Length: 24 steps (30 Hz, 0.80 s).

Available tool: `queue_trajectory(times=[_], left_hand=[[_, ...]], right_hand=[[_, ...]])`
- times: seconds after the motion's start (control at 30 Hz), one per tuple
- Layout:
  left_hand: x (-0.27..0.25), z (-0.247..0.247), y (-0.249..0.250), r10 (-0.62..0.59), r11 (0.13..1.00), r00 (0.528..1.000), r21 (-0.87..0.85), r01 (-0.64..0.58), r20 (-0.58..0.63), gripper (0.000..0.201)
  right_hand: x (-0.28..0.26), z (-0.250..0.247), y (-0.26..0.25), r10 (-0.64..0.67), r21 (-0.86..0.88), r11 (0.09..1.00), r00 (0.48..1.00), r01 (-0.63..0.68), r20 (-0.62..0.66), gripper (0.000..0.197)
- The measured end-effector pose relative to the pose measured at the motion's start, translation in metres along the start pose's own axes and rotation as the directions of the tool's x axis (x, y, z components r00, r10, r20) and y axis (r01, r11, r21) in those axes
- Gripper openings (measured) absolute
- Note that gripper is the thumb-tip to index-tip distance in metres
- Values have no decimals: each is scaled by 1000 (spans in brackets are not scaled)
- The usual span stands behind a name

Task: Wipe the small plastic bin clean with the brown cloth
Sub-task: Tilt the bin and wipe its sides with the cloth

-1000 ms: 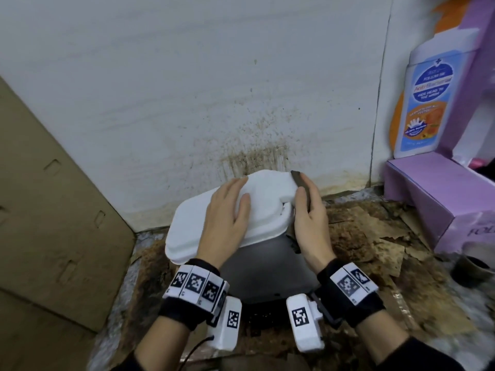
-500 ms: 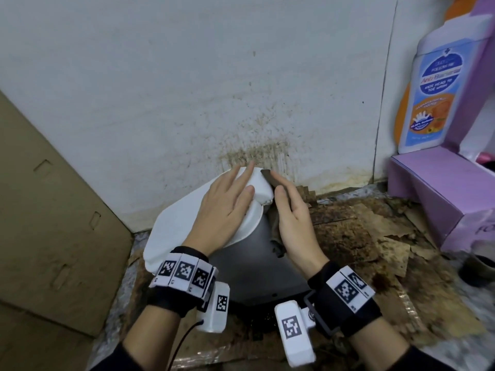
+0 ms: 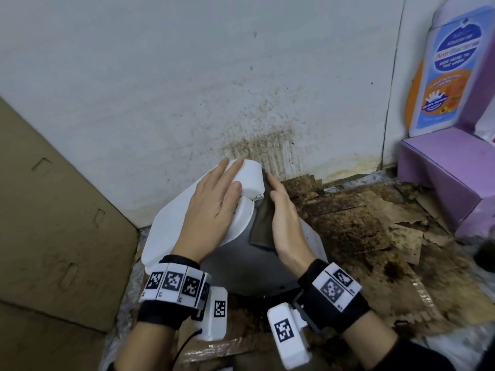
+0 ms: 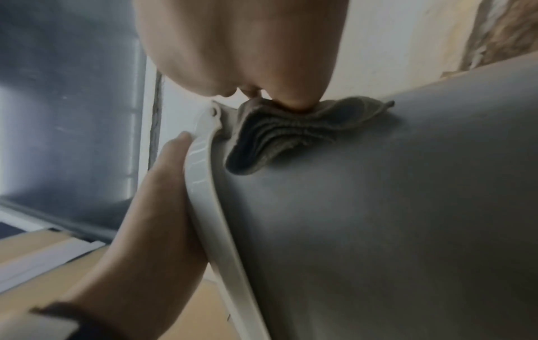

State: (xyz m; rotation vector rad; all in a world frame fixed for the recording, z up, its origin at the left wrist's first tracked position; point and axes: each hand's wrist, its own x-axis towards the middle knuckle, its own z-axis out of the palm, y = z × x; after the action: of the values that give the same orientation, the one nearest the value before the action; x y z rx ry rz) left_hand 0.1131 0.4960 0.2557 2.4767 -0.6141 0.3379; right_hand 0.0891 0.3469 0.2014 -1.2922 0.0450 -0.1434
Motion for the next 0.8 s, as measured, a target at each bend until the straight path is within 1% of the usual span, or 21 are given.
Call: queue_trajectory(times=[0.03,0.1,0.17,0.2,0.33,0.43,0.5,0.63,0.7,0.8], left_hand=[[-1,-2,-1,-4,1000,1000,-5,4,-2,53],[-3,-4,-3,-10,1000,1000,-12,10,-6,52],[-5,-6,-4,-12,1000,1000,-21,11,-13,51],[-6,-6,-5,-13,1000,1000,-26,13,-17,50],[-9,-9,-11,-20,999,999,-34,19,-30,50],[-13,-11,-13,-20,999,999,-43,18,-49,48],[-14,-13,-14,-27,999,998,-48,24,-54,47],[-14,-17,-16,-34,998,997,-53,31,-63,48],[-14,-19,-18,-43,998,997,-56,40,-62,47],[-15,-20,-18,-55,997,996,-64,50,-67,46]], right_hand=[[-1,-2,-1,0,-25,1000,1000,1,16,49],[-2,-4,0,-35,-189,981,996,50,80,52],[-2,-3,7,-98,-367,919,985,145,144,53],[-2,-2,12,-131,-419,889,979,186,157,53],[-4,-1,28,-201,-556,790,966,258,162,51],[-5,3,39,-228,-582,766,962,274,153,53],[-3,2,49,-235,-577,773,964,262,123,55],[1,-16,69,-168,-558,810,983,183,79,56],[1,-29,82,-127,-555,821,991,131,47,57],[0,-50,103,-61,-560,828,997,30,-37,60]])
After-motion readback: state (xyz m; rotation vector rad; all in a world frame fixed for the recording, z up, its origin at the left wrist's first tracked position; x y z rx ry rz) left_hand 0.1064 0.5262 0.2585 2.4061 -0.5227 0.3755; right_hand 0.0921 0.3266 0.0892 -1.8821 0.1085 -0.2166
